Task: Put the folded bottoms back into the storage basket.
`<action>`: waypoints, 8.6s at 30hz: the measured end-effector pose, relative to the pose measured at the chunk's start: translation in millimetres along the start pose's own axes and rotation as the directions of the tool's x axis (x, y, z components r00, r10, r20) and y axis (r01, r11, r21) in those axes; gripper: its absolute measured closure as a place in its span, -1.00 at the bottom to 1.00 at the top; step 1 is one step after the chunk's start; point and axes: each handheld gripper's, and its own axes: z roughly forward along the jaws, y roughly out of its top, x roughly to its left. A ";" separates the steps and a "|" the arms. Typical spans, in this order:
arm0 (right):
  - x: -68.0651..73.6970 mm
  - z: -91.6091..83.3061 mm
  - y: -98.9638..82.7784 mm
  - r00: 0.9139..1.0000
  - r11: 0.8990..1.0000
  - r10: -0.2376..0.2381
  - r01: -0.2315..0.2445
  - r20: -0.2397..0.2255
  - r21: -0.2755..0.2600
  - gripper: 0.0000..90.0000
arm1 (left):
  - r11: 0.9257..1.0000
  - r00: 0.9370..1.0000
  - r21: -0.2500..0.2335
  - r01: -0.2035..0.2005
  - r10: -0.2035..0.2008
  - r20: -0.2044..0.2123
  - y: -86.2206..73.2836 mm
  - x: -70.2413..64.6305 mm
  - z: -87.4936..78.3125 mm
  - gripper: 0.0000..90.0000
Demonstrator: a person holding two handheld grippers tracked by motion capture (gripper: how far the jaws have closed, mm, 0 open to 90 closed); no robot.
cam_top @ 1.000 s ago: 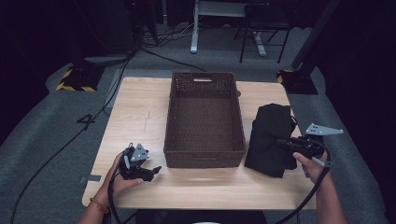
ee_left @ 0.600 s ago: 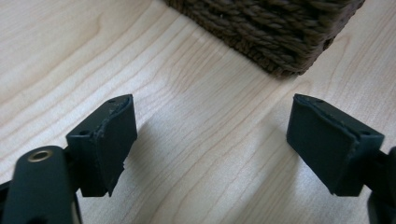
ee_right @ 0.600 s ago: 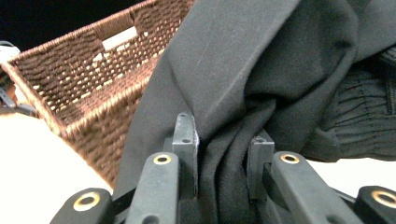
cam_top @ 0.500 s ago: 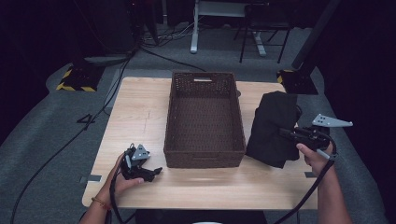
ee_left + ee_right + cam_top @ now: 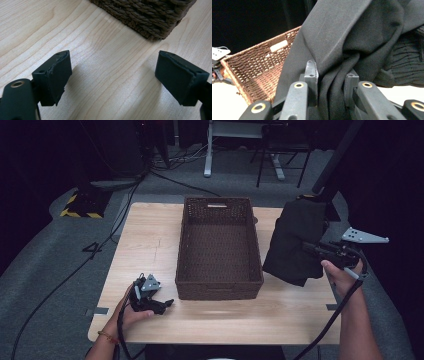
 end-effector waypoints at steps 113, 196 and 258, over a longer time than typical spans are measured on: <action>104.3 231.7 20.1 0.965 0.853 -0.134 0.228 -0.226 0.470 0.58 | 1.000 1.000 0.000 -0.006 0.006 -0.002 0.4 0.4 0.2 -0.68; 99.1 132.2 36.0 0.941 0.860 -0.334 0.327 -0.052 0.393 -0.33 | 1.000 1.000 0.000 -0.006 0.006 -0.002 0.4 0.3 0.3 -0.68; 69.2 46.7 -94.6 0.941 0.852 -0.330 0.260 0.080 0.454 -0.37 | 1.000 1.000 -0.001 0.001 -0.001 -0.005 0.1 -0.4 0.1 -0.68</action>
